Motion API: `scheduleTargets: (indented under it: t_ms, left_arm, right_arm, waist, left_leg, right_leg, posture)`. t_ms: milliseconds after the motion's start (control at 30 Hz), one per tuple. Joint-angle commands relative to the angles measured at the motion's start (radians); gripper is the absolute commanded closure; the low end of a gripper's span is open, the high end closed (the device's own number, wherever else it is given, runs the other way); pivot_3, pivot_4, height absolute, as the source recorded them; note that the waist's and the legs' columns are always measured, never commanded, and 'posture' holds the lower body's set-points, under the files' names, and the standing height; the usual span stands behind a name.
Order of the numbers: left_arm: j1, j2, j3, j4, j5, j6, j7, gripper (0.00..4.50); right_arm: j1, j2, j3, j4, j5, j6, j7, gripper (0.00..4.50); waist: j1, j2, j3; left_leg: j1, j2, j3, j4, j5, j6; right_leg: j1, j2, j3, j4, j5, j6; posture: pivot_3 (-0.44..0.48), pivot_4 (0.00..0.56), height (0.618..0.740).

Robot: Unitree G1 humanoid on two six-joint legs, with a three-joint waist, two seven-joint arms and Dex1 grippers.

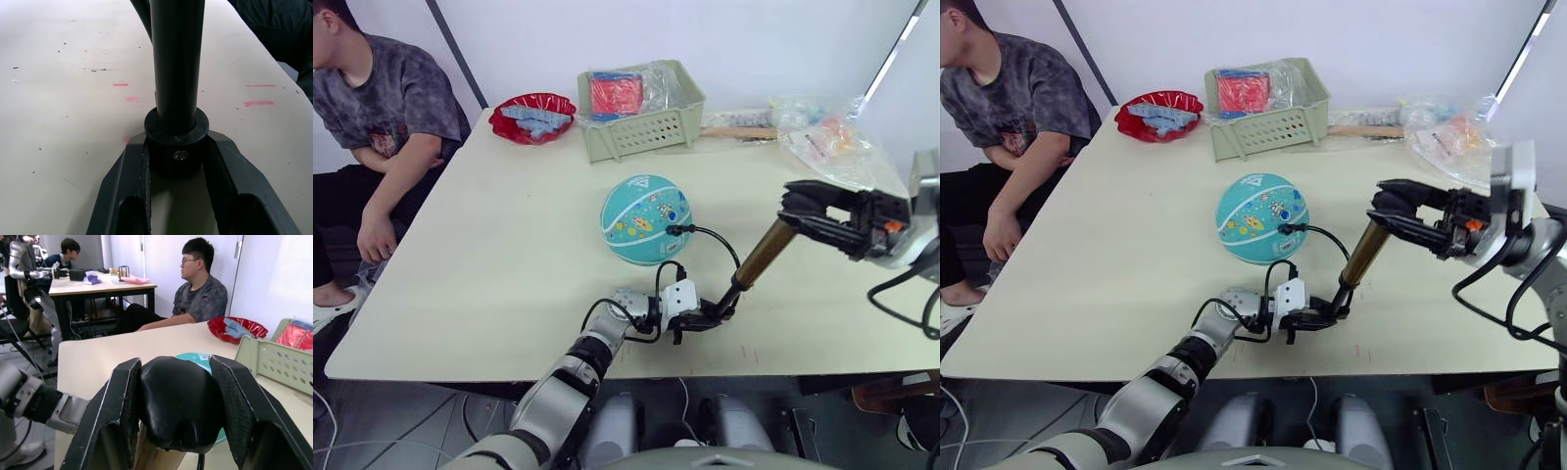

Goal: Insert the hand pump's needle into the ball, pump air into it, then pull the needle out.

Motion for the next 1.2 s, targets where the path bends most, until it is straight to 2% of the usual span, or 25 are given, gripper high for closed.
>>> scheduleTargets:
  t_ms: [33, 333, 500, 800, 933, 1200]
  left_arm:
    - [0.039, 0.017, -0.031, 0.062, 0.053, 0.048, 0.008, 3.43]
    - [0.040, 0.020, -0.027, 0.054, 0.051, 0.052, 0.005, 3.43]
    - [0.040, 0.022, -0.027, 0.052, 0.050, 0.054, 0.004, 3.43]
    - [0.037, 0.022, -0.026, 0.056, 0.051, 0.057, 0.004, 3.43]
    - [0.037, 0.022, -0.026, 0.058, 0.050, 0.056, 0.002, 3.43]
    - [0.037, 0.020, -0.027, 0.058, 0.050, 0.054, 0.002, 3.43]
  right_arm:
    - [0.079, 0.012, 0.152, 0.042, -0.118, -0.034, 0.056, 2.81]
    - [0.155, 0.092, 0.284, 0.150, -0.285, -0.181, 0.058, 2.81]
    - [0.176, 0.106, 0.315, 0.178, -0.334, -0.229, 0.063, 2.81]
    - [0.115, 0.111, 0.190, 0.107, -0.178, -0.168, 0.042, 2.81]
    - [0.017, 0.055, 0.067, 0.066, -0.051, -0.073, 0.027, 2.81]
    - [-0.106, -0.027, -0.059, 0.029, 0.112, 0.074, -0.012, 2.81]
  waist:
    - [0.000, -0.002, -0.002]
    - [0.001, -0.004, -0.006]
    - [0.001, -0.004, -0.006]
    - [0.001, -0.004, -0.005]
    - [0.003, 0.000, 0.003]
    - [0.005, 0.002, 0.008]
  left_leg:
    - [0.000, 0.000, 0.000, 0.000, 0.000, 0.000]
    - [0.000, 0.000, 0.000, 0.000, 0.000, 0.000]
    - [0.000, 0.000, 0.000, -0.001, 0.000, 0.000]
    - [0.000, 0.000, -0.001, -0.001, 0.000, 0.000]
    - [-0.003, -0.001, 0.000, 0.000, 0.000, 0.000]
    - [-0.006, -0.001, 0.000, 0.000, 0.000, 0.000]
  right_leg:
    - [0.000, 0.000, 0.000, 0.000, 0.000, 0.000]
    - [0.000, 0.000, 0.000, 0.000, 0.001, -0.003]
    - [0.000, 0.000, 0.000, 0.000, 0.001, -0.002]
    - [0.000, 0.000, -0.001, 0.000, 0.002, -0.004]
    - [-0.003, -0.001, -0.001, 0.000, 0.002, -0.004]
    - [-0.005, -0.002, -0.001, 0.000, 0.004, 0.000]
  posture:
    - [0.000, 0.150, 0.738]
    - [0.000, 0.150, 0.738]
    - [0.000, 0.150, 0.738]
    - [0.000, 0.150, 0.738]
    - [0.000, 0.150, 0.738]
    - [0.000, 0.150, 0.738]
